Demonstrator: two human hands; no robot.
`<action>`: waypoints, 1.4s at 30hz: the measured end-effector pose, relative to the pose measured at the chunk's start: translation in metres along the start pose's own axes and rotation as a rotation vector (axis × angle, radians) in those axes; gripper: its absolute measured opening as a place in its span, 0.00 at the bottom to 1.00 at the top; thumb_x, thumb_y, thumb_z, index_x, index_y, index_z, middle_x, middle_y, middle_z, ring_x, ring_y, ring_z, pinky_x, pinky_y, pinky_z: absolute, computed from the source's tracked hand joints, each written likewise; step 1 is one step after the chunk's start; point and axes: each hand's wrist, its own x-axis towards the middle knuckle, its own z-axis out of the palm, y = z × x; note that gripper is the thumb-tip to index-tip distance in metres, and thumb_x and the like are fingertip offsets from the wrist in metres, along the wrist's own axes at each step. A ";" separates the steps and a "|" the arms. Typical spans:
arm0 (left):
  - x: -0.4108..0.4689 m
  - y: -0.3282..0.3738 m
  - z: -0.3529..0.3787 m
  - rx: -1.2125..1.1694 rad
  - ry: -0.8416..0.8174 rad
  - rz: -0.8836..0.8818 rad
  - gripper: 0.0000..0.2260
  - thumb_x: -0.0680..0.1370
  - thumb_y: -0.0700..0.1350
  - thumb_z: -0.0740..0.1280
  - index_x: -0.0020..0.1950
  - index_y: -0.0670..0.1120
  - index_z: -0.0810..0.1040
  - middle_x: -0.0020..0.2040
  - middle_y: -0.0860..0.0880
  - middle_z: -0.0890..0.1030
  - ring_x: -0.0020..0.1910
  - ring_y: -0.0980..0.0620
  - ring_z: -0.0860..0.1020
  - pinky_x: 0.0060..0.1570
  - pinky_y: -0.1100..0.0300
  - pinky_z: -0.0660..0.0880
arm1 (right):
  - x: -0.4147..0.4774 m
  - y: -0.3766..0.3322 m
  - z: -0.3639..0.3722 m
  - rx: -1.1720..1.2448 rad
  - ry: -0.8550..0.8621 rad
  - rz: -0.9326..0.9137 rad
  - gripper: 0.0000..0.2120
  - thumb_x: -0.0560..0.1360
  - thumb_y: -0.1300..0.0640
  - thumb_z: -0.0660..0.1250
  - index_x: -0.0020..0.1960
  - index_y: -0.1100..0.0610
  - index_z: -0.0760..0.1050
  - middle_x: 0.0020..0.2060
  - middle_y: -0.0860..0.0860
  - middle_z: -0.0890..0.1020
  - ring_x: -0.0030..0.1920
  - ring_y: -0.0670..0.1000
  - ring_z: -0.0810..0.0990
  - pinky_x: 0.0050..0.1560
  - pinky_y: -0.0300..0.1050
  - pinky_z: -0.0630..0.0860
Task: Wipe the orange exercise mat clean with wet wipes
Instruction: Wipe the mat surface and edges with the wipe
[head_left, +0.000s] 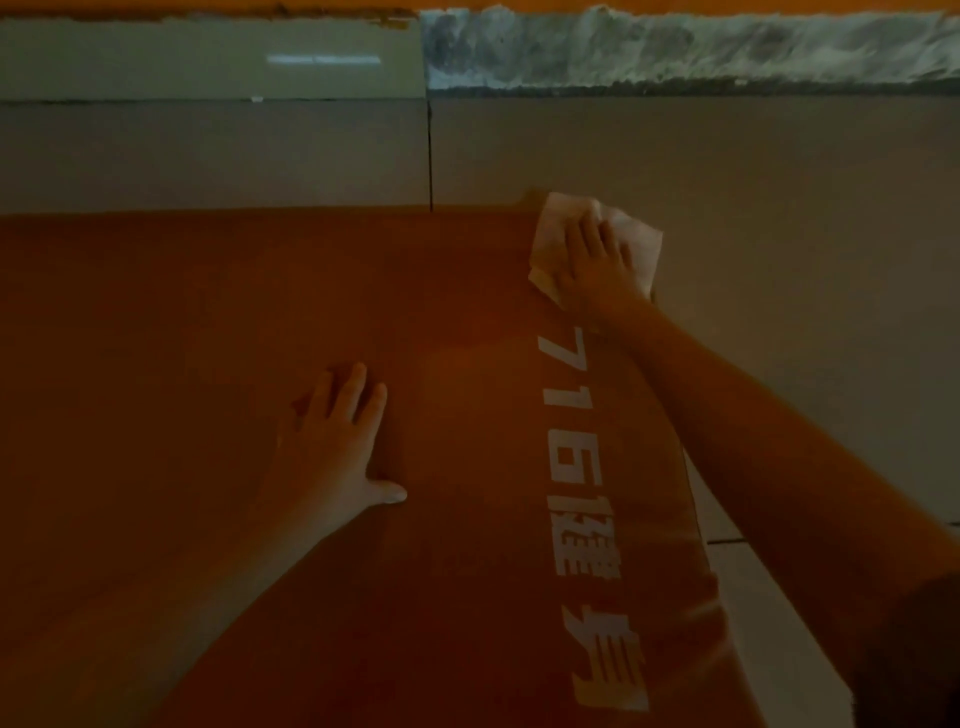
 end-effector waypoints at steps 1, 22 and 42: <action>0.000 0.001 -0.001 0.000 -0.005 -0.003 0.51 0.70 0.69 0.66 0.79 0.49 0.39 0.78 0.47 0.34 0.77 0.42 0.37 0.75 0.40 0.50 | -0.017 -0.001 0.008 -0.014 0.008 -0.028 0.30 0.83 0.47 0.46 0.78 0.60 0.40 0.77 0.60 0.41 0.77 0.60 0.41 0.75 0.58 0.42; 0.050 0.052 -0.030 -0.097 -0.011 0.086 0.46 0.72 0.67 0.65 0.79 0.52 0.41 0.78 0.49 0.35 0.77 0.41 0.38 0.72 0.34 0.49 | -0.176 0.016 0.055 -0.058 0.020 -0.166 0.29 0.80 0.43 0.44 0.76 0.56 0.45 0.76 0.54 0.46 0.75 0.56 0.44 0.73 0.55 0.44; 0.030 0.070 -0.025 -0.090 0.191 0.113 0.34 0.75 0.56 0.69 0.77 0.50 0.60 0.76 0.48 0.55 0.74 0.43 0.54 0.69 0.40 0.61 | -0.241 0.019 0.073 -0.103 0.007 -0.243 0.27 0.82 0.45 0.41 0.77 0.57 0.51 0.76 0.57 0.55 0.76 0.59 0.51 0.75 0.59 0.51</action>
